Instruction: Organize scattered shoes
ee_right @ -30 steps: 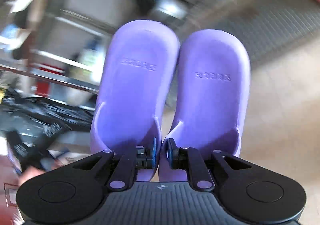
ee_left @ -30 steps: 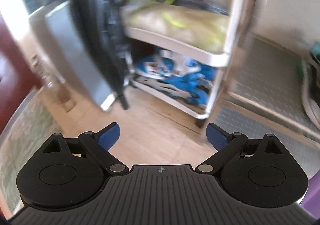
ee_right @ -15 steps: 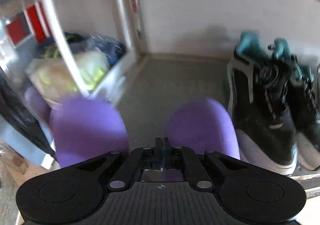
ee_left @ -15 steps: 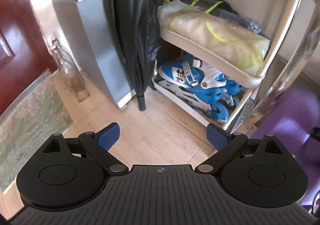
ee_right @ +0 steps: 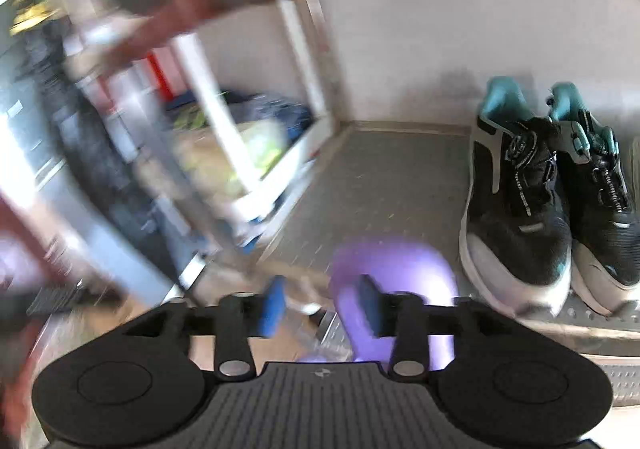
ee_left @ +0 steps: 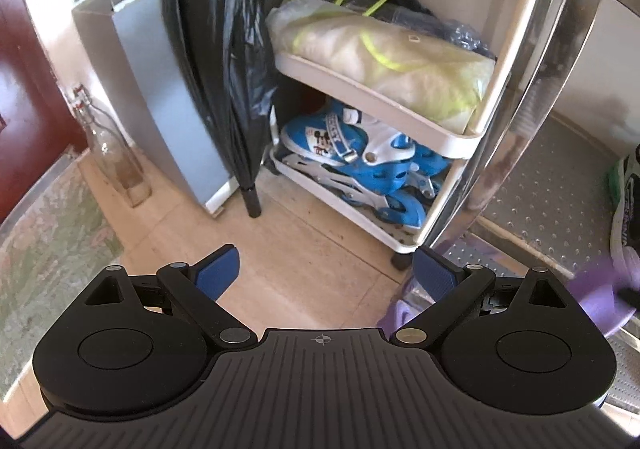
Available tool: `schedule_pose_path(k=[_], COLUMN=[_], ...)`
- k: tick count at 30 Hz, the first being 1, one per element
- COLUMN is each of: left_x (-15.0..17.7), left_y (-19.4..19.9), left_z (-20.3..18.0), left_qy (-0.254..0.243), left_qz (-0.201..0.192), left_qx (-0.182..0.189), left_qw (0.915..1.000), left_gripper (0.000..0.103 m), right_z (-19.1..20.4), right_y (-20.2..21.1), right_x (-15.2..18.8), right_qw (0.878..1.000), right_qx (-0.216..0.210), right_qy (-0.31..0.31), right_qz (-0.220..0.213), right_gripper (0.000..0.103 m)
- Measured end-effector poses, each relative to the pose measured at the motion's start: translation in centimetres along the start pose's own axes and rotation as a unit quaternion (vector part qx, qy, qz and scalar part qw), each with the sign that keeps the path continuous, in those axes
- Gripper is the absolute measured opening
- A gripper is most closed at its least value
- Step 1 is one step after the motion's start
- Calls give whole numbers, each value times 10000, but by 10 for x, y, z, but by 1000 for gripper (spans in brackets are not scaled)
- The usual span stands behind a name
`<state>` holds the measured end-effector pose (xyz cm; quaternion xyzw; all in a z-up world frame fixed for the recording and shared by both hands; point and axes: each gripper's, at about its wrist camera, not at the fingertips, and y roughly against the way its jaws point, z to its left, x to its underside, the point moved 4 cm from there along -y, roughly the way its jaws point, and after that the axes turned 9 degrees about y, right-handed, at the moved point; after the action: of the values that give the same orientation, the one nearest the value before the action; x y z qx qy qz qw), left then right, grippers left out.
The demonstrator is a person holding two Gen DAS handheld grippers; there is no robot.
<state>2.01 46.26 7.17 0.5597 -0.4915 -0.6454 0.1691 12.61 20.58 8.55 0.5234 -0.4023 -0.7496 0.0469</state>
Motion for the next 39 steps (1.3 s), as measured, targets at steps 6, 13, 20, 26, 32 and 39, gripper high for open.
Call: schedule_pose_path(k=[6, 13, 20, 26, 32, 39], left_x=[2, 8, 15, 20, 27, 31], left_y=[1, 0, -1, 1, 3, 4], left_z=[-6, -14, -30, -45, -58, -71], left_qy=[-114, -294, -576, -717, -894, -957], left_qz=[13, 97, 132, 130, 133, 206], left_qx=[39, 66, 66, 121, 125, 270], left_qw=[9999, 9995, 9982, 9973, 9958, 9948], left_gripper=[97, 97, 97, 97, 97, 97], right_z=[3, -37, -58, -31, 22, -29], right_y=[30, 18, -14, -38, -82, -77], right_x=[73, 181, 254, 259, 266, 299], right_qw=[9967, 9800, 9444, 9399, 9415, 8992], right_qx=[238, 491, 443, -87, -459, 531], right_qy=[541, -853, -1329, -771, 632, 640], right_qz=[552, 1731, 2975, 3325, 3278, 4296], right_gripper=[74, 74, 73, 72, 68, 72])
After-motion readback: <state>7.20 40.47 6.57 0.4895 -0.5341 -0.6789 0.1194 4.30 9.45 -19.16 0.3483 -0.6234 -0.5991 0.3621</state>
